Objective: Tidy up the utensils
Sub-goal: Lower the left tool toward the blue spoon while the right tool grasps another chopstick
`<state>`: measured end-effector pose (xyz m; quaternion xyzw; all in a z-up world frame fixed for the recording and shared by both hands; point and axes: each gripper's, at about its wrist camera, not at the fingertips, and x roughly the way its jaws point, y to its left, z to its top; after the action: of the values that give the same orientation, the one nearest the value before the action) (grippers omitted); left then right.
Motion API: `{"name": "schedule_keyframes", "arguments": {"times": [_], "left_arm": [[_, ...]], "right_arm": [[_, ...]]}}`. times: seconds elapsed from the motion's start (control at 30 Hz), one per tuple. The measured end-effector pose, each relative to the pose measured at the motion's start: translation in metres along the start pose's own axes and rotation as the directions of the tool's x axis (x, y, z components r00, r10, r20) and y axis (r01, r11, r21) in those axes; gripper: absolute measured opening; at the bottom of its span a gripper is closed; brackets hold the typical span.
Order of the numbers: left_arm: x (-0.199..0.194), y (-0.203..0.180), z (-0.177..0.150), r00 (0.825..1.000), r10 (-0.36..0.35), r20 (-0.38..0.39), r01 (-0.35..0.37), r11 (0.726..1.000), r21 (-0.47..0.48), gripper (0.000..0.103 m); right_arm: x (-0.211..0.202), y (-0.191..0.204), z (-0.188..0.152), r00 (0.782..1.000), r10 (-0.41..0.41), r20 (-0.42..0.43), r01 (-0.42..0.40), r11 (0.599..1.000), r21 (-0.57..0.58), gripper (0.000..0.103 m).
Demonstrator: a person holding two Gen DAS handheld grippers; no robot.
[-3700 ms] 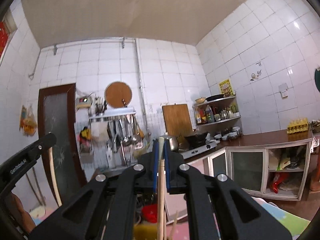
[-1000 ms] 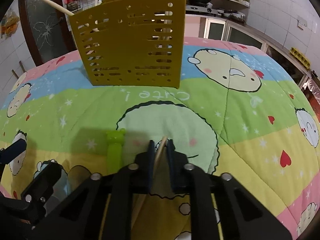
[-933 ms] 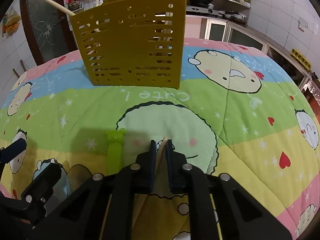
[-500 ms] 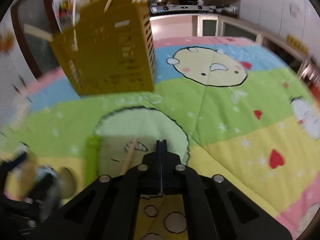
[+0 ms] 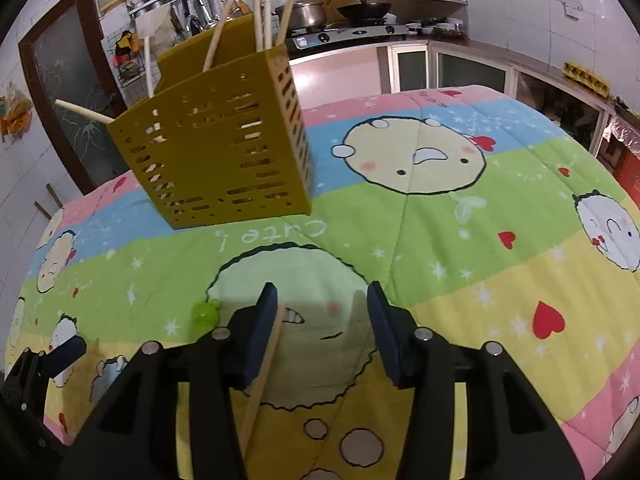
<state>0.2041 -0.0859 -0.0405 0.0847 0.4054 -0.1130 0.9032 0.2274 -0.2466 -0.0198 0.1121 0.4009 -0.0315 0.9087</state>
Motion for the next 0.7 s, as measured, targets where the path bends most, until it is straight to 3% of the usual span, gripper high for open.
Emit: {"name": "schedule_keyframes", "arguments": {"times": [0.07, 0.13, 0.2, 0.3, 0.4, 0.47, 0.7], "left_arm": [[0.004, -0.005, 0.003, 1.0, 0.001, -0.008, -0.001, 1.0, 0.009, 0.096], [0.009, -0.008, 0.006, 1.0, -0.002, -0.02, 0.002, 1.0, 0.014, 0.088], [0.018, -0.014, 0.008, 0.998, -0.018, -0.063, 0.02, 0.999, 0.037, 0.068], [0.019, -0.014, 0.009, 0.998, -0.029, -0.061, 0.031, 0.999, 0.026, 0.063], [0.02, -0.005, 0.012, 0.998, -0.035, -0.053, 0.035, 0.999, -0.014, 0.041], [0.021, 0.003, 0.014, 0.997, -0.057, -0.056, 0.054, 0.997, -0.045, 0.036], [0.023, 0.008, 0.016, 0.998, -0.044, -0.04, 0.042, 0.998, -0.056, 0.036]], "right_arm": [[0.002, 0.0, 0.0, 1.0, -0.002, -0.013, 0.002, 1.0, 0.001, 0.042], [0.005, 0.005, -0.002, 1.0, -0.009, -0.025, 0.009, 1.0, -0.011, 0.039], [0.007, 0.008, -0.004, 0.999, -0.01, -0.037, 0.009, 1.0, -0.022, 0.039], [0.011, 0.015, -0.006, 0.999, -0.022, -0.048, 0.02, 0.999, -0.043, 0.038], [0.012, 0.019, -0.007, 0.998, -0.02, -0.052, 0.018, 0.999, -0.043, 0.038], [0.011, 0.021, -0.008, 0.998, -0.009, -0.057, 0.007, 0.999, -0.038, 0.038], [0.015, 0.031, -0.012, 0.996, -0.02, -0.088, 0.015, 0.999, -0.048, 0.037]]}}
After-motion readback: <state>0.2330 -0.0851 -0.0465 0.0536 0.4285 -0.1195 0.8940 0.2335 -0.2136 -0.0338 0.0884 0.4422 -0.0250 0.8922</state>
